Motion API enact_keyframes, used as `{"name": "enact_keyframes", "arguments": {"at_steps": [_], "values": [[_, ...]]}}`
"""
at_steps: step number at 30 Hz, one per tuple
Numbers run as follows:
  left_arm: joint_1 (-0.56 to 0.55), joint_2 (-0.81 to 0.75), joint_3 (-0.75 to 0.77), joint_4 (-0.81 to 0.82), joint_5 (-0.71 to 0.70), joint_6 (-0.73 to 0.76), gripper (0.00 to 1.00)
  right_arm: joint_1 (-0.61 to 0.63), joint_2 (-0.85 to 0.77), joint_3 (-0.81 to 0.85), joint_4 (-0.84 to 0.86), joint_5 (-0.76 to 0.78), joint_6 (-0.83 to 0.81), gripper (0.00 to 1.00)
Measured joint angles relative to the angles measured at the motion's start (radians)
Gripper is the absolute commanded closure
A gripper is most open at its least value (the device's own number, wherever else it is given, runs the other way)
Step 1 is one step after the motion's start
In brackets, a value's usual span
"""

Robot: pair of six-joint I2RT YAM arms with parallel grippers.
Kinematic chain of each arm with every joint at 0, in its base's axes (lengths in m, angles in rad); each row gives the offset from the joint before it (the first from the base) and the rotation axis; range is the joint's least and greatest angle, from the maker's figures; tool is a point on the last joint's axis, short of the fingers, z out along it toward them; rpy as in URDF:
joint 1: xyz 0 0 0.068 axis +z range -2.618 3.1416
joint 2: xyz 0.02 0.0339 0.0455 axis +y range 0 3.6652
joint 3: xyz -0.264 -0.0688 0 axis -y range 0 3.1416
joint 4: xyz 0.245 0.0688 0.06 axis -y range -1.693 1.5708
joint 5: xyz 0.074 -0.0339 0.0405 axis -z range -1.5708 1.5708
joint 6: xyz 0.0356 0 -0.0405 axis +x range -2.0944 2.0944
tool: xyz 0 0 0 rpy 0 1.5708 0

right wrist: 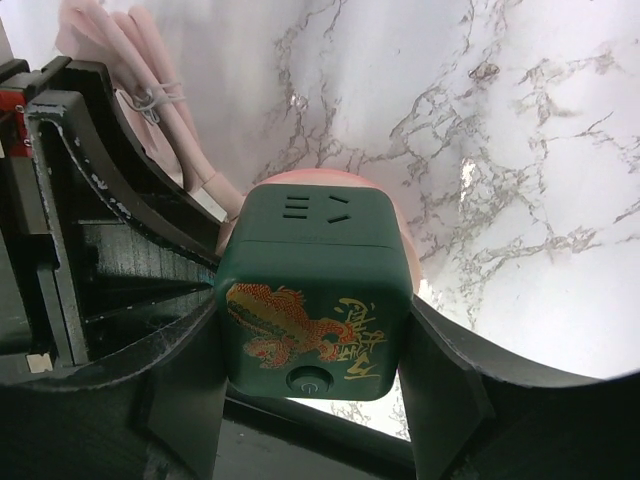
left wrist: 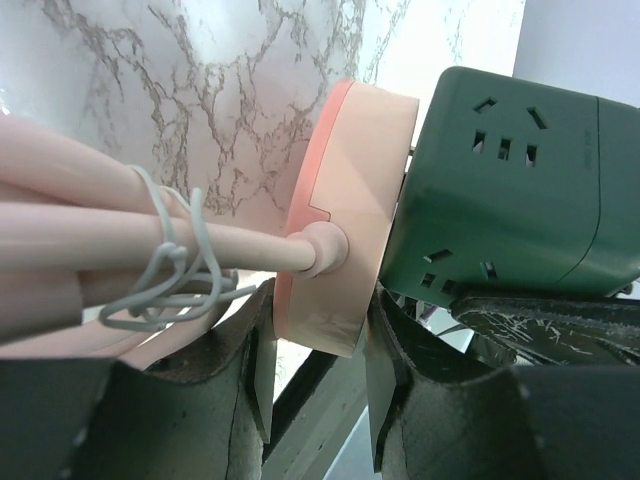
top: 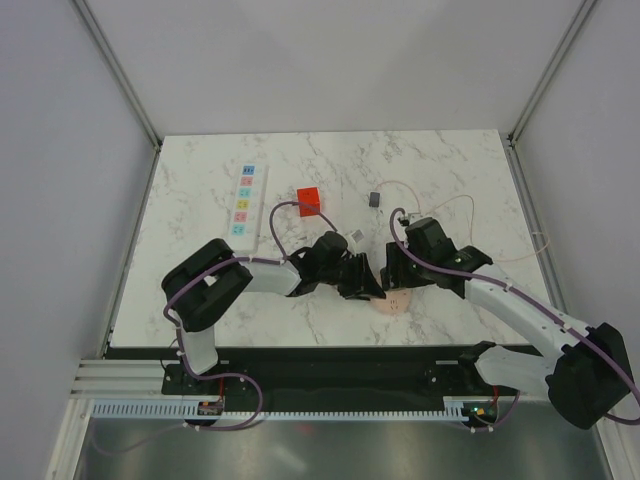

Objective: Pull the plug off the socket

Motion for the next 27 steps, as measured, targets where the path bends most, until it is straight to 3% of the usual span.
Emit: {"name": "enact_keyframes", "arguments": {"at_steps": [11,14,22,27], "values": [[-0.002,0.0,0.009,0.015,-0.001,0.0,0.98,0.021,0.0,0.041,-0.051,0.069,0.003,1.0],[-0.002,-0.001,0.009,0.017,-0.002,0.0,0.98,-0.012,-0.001,0.041,-0.052,0.03,0.006,1.0],[0.01,-0.002,0.001,-0.022,-0.036,-0.014,0.98,-0.237,-0.051,0.04,-0.032,-0.212,0.024,1.0],[0.013,-0.005,0.002,-0.028,-0.039,-0.015,0.98,-0.245,-0.07,0.04,0.011,-0.255,0.041,1.0]]}}
